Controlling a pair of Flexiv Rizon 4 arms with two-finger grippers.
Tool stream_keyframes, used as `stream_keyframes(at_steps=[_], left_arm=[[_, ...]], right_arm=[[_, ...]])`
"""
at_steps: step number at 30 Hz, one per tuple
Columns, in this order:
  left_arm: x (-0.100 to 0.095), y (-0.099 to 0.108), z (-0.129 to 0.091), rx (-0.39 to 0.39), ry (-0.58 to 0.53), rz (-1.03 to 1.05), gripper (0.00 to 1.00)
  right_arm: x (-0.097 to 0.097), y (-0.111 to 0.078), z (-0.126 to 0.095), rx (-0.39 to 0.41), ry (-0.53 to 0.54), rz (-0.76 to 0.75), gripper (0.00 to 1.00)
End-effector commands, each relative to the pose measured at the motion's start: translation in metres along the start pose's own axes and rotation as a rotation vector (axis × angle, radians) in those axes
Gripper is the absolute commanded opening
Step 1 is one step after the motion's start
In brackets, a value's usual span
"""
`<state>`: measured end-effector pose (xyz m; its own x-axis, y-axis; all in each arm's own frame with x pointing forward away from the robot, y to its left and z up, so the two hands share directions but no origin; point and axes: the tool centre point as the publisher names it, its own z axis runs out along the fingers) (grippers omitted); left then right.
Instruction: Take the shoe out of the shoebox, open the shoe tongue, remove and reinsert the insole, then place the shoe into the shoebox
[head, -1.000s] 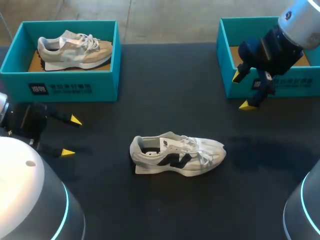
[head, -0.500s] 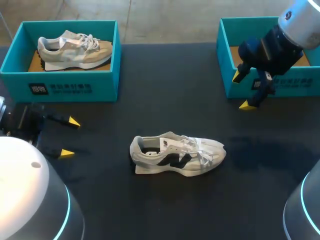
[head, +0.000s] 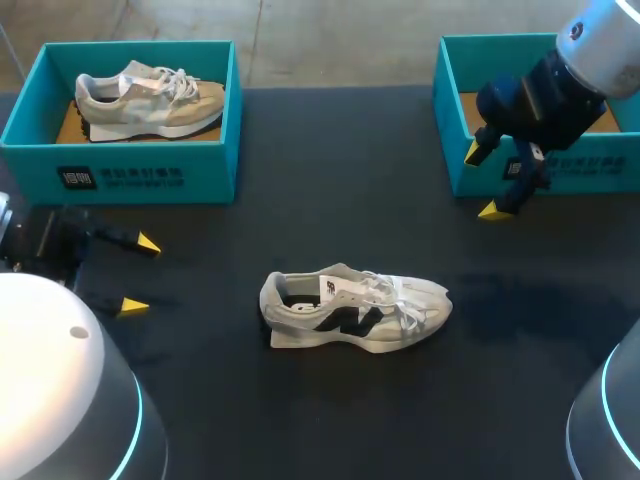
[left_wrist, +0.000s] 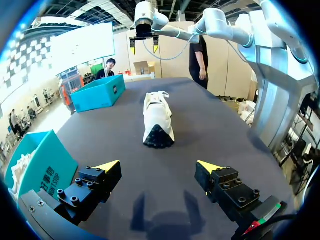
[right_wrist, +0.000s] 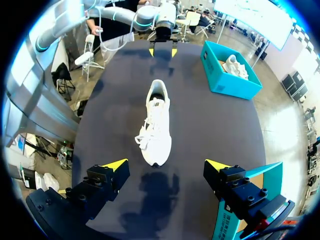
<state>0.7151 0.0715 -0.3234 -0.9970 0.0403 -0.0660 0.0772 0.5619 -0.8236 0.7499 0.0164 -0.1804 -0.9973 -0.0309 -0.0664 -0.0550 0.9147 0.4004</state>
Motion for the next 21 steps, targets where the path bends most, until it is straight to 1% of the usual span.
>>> stream_keyframes(at_steps=[1,4,7,9,11,15,16,17,21], left_arm=[[0.001,0.0,0.005,0.013,-0.013,-0.035,1.0],[-0.001,-0.001,0.013,0.02,-0.032,-0.079,1.0],[-0.003,-0.002,0.024,0.026,-0.048,-0.077,1.0],[-0.003,-0.005,0.032,0.054,-0.044,-0.072,1.0],[-0.002,-0.007,0.041,0.058,-0.034,-0.058,1.0],[0.003,-0.01,0.056,0.092,-0.01,-0.027,1.0],[0.005,-0.009,0.061,0.087,-0.006,-0.01,1.0],[0.006,-0.009,0.066,0.114,-0.005,-0.003,1.0],[0.008,-0.009,0.083,0.146,-0.007,-0.007,1.0]], right_arm=[[-0.001,0.001,0.001,0.002,0.001,0.001,1.0],[-0.001,0.001,0.001,0.002,0.001,0.001,1.0],[-0.001,0.001,0.001,0.002,0.001,0.001,1.0],[-0.001,0.001,0.001,0.002,0.001,0.001,1.0],[-0.001,0.001,0.001,0.002,0.001,0.001,1.0],[-0.001,0.001,0.001,0.002,0.001,0.001,1.0],[-0.001,0.001,0.001,0.002,0.001,0.001,1.0],[-0.001,0.001,0.001,0.002,0.001,0.001,1.0],[-0.001,0.001,0.001,0.002,0.001,0.001,1.0]])
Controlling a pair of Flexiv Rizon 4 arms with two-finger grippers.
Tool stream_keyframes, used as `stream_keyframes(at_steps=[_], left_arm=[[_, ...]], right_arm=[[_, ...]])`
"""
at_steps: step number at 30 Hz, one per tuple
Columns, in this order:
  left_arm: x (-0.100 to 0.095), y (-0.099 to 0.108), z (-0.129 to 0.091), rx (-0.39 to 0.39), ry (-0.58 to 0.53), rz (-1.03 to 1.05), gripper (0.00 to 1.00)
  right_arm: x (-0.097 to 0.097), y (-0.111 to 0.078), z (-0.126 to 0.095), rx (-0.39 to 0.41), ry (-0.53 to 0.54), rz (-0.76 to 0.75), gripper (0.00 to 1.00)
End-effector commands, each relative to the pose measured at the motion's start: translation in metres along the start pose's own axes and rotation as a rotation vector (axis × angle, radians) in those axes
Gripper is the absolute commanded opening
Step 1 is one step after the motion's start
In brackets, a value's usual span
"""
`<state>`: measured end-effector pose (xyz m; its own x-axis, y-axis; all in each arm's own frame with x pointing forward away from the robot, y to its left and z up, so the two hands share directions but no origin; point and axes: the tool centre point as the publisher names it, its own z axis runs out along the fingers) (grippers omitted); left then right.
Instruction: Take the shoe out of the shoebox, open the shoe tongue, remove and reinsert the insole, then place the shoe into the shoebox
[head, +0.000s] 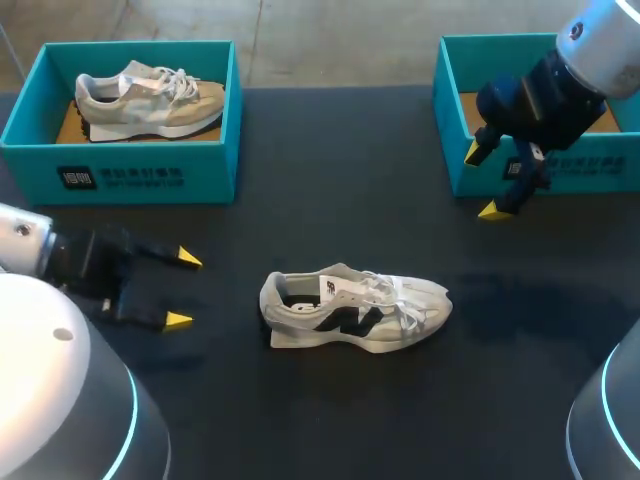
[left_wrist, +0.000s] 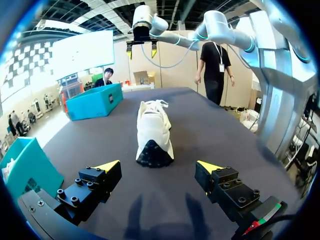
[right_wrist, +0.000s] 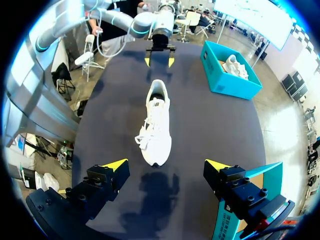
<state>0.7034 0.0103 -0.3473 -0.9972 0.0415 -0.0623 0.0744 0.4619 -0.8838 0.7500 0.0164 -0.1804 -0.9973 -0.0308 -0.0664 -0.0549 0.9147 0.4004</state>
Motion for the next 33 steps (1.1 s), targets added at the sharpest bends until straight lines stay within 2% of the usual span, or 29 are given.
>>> stream_keyframes(at_steps=[1,9,23,26,33], left_arm=[[-0.002,0.01,0.023,0.033,-0.021,0.001,1.0],[0.004,0.01,0.051,0.11,-0.06,0.035,1.0],[0.004,0.01,0.051,0.11,-0.06,0.035,1.0],[0.003,0.012,0.052,0.084,-0.036,0.027,1.0],[0.003,0.003,0.062,0.081,-0.024,0.026,1.0]], right_arm=[[-0.001,0.001,0.001,0.002,0.001,0.001,1.0],[-0.001,0.001,0.001,0.002,0.001,0.001,1.0],[-0.001,0.001,0.001,0.002,0.001,0.001,1.0],[-0.001,0.001,0.001,0.002,0.001,0.001,1.0],[-0.001,0.001,0.001,0.002,0.001,0.001,1.0]])
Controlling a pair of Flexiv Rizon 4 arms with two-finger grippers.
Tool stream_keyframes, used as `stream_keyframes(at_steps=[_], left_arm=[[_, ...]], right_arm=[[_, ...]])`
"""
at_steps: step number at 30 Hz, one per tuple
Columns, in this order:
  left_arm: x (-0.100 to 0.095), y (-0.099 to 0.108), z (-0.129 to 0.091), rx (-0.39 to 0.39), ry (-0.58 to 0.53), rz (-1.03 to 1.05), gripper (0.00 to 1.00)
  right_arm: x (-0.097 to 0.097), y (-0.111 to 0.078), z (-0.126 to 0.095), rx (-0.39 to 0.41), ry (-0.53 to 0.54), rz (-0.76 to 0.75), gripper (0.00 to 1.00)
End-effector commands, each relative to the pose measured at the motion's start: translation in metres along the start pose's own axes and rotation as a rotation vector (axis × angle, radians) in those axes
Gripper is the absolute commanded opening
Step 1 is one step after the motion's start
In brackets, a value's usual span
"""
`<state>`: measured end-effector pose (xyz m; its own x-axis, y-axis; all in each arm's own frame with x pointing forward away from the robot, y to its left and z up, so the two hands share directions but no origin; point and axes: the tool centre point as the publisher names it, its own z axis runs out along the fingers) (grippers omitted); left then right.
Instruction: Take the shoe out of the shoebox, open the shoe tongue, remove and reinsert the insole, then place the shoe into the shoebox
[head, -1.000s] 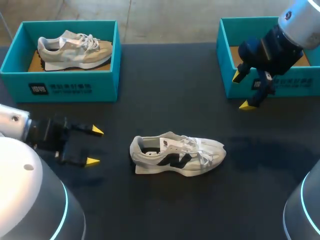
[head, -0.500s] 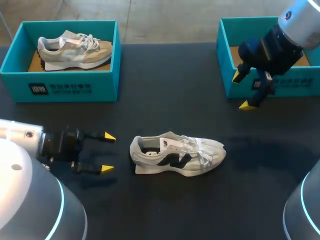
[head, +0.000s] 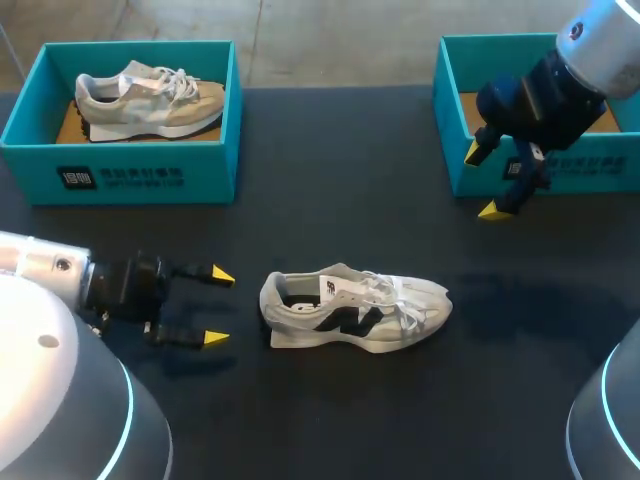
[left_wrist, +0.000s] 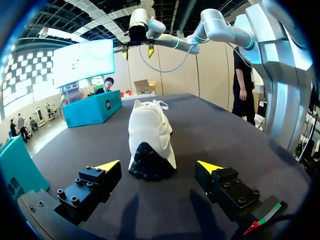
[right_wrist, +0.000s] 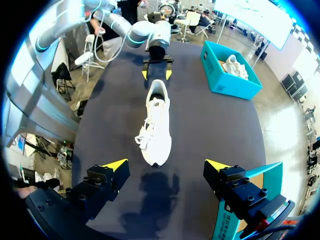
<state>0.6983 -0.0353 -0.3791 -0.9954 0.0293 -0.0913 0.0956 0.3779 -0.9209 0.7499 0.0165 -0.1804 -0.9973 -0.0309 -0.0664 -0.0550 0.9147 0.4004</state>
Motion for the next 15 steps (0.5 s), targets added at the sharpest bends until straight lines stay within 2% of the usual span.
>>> stream_keyframes(at_steps=[1,7,15], left_arm=[[-0.002,-0.004,0.008,-0.006,-0.002,0.006,1.0],[0.0,-0.003,0.017,-0.009,0.004,0.006,1.0],[-0.004,0.01,0.039,-0.046,0.008,-0.008,1.0]], right_arm=[[-0.001,0.0,0.001,0.002,0.001,0.001,1.0],[-0.001,0.0,0.001,0.002,0.001,0.001,1.0],[-0.001,0.0,0.001,0.002,0.001,0.001,1.0]])
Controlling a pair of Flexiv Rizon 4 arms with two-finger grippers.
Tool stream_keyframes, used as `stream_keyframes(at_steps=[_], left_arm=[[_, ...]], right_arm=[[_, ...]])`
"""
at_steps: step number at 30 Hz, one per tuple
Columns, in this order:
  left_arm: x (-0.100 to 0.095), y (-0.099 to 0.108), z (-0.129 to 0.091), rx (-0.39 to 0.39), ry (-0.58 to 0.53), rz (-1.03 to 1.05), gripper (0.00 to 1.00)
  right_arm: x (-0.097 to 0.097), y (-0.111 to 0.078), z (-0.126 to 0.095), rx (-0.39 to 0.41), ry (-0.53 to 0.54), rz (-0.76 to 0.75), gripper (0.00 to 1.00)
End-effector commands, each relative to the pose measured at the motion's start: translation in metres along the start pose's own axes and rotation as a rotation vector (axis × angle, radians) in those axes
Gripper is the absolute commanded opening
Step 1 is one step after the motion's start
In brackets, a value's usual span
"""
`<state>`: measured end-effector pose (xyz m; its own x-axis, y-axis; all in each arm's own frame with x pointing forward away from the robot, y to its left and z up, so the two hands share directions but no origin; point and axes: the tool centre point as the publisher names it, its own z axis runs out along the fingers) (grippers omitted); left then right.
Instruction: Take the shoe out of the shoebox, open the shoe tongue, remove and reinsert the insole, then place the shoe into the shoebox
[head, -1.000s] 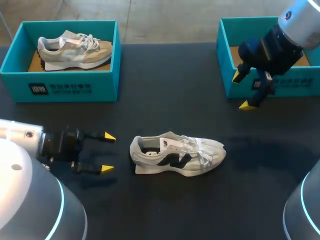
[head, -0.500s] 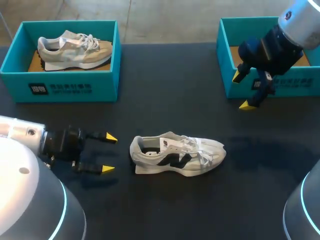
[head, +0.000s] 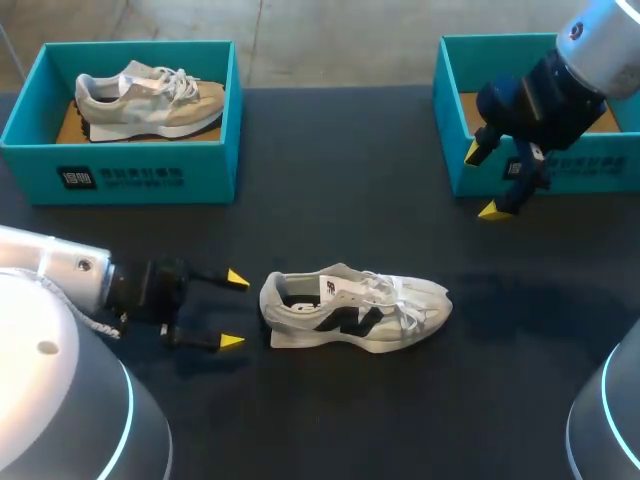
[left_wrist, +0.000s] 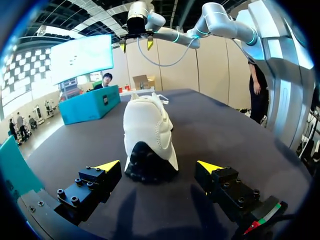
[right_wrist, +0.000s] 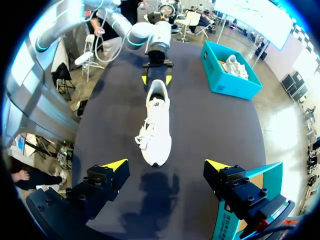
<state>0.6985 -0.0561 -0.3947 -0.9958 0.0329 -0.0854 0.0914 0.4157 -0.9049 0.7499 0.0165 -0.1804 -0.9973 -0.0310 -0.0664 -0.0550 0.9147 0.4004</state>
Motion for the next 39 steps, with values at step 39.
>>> stream_keyframes(at_steps=[39], left_arm=[[-0.012,-0.001,0.072,-0.065,0.037,-0.09,1.0]], right_arm=[[-0.001,0.0,0.001,0.002,0.001,0.001,1.0]])
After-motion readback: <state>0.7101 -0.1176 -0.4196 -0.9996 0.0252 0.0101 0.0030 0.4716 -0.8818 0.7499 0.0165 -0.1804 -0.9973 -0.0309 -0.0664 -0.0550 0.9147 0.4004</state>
